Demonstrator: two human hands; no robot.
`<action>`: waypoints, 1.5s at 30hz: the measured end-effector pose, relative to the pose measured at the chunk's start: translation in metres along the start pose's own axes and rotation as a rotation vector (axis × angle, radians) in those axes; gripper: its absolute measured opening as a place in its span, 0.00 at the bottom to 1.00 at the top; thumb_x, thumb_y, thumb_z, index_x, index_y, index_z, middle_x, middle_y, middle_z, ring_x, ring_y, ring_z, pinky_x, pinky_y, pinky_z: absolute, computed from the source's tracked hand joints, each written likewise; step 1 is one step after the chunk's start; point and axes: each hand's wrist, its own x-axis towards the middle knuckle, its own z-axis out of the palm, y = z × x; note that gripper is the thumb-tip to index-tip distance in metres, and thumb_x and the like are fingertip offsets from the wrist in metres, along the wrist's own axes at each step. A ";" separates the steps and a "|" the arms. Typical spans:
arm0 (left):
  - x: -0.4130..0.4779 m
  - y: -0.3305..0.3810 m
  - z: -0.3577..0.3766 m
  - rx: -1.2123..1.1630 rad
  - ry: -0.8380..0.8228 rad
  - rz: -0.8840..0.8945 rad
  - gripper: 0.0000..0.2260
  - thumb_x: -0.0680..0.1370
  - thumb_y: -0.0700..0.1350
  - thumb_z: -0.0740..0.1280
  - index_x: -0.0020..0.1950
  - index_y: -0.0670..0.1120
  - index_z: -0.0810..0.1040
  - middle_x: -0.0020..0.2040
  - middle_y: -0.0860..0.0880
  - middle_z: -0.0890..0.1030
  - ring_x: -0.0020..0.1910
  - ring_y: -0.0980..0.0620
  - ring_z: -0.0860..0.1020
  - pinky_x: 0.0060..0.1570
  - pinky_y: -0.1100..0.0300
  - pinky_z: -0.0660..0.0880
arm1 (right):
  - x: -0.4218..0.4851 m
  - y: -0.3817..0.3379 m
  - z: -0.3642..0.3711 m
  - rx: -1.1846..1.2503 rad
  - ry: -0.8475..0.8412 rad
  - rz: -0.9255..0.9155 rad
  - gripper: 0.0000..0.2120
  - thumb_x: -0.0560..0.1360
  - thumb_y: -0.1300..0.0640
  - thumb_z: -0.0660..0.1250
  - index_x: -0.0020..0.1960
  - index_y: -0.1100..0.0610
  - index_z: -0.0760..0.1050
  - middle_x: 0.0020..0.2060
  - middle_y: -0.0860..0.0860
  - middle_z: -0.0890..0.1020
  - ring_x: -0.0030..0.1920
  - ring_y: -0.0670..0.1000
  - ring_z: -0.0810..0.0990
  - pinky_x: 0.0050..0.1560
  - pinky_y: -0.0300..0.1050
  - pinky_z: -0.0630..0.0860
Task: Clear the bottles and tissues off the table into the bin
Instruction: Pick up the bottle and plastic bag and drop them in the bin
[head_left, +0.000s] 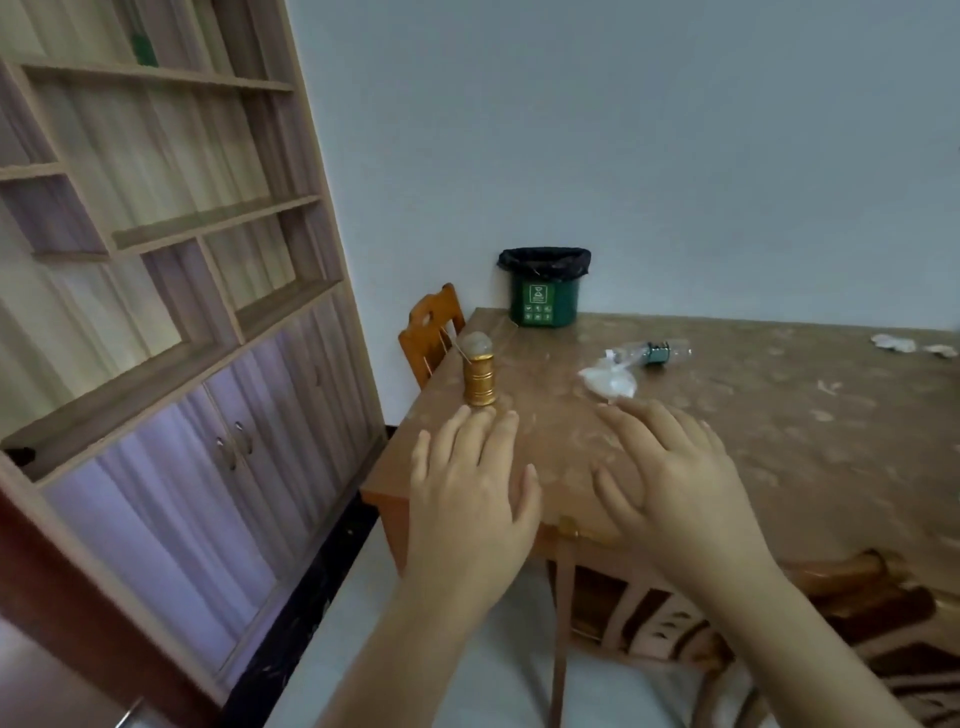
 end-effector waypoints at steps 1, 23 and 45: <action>0.005 -0.004 0.008 -0.015 -0.006 0.007 0.20 0.74 0.52 0.56 0.62 0.45 0.75 0.59 0.46 0.79 0.62 0.46 0.74 0.62 0.47 0.57 | 0.004 0.003 0.007 -0.009 -0.008 0.011 0.22 0.70 0.49 0.57 0.59 0.59 0.74 0.55 0.57 0.79 0.55 0.60 0.76 0.54 0.62 0.72; 0.138 -0.178 0.166 -0.157 -0.196 0.161 0.20 0.74 0.51 0.56 0.62 0.45 0.74 0.61 0.45 0.78 0.64 0.46 0.72 0.64 0.45 0.59 | 0.145 0.020 0.205 -0.187 -0.076 0.213 0.22 0.71 0.48 0.57 0.57 0.59 0.76 0.53 0.57 0.80 0.52 0.59 0.78 0.53 0.58 0.73; 0.320 -0.143 0.446 -0.265 -0.469 0.280 0.21 0.74 0.50 0.54 0.61 0.43 0.75 0.59 0.44 0.78 0.62 0.43 0.74 0.62 0.43 0.65 | 0.247 0.264 0.339 -0.238 -0.147 0.483 0.19 0.69 0.51 0.63 0.57 0.60 0.76 0.53 0.58 0.80 0.53 0.62 0.77 0.53 0.61 0.72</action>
